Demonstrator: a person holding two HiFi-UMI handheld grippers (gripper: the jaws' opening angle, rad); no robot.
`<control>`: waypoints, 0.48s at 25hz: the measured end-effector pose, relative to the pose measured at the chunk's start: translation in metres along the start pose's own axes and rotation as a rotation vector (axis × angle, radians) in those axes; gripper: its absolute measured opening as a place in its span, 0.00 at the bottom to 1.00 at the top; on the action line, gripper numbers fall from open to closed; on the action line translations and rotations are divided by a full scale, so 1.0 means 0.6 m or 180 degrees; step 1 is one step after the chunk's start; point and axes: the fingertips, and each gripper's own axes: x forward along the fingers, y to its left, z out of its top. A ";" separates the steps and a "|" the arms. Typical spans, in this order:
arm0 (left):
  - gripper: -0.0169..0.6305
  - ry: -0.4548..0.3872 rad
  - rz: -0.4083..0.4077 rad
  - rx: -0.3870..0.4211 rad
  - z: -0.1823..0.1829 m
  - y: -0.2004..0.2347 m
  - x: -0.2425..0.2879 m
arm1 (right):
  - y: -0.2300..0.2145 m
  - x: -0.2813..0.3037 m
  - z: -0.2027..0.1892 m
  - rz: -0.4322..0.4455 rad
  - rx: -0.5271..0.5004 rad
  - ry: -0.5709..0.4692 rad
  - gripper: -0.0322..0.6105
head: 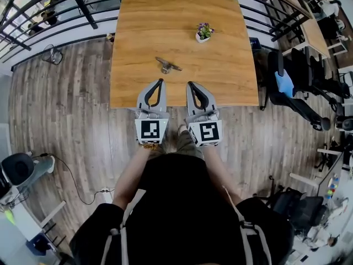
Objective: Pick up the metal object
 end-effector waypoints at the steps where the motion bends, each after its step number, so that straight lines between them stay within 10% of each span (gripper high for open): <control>1: 0.04 0.0014 -0.0009 -0.0001 -0.004 0.001 0.006 | -0.005 0.005 -0.003 -0.0012 0.0012 0.0007 0.05; 12: 0.04 0.0174 0.0033 0.0089 -0.038 0.027 0.115 | -0.094 0.094 -0.030 0.0003 0.0102 0.0059 0.05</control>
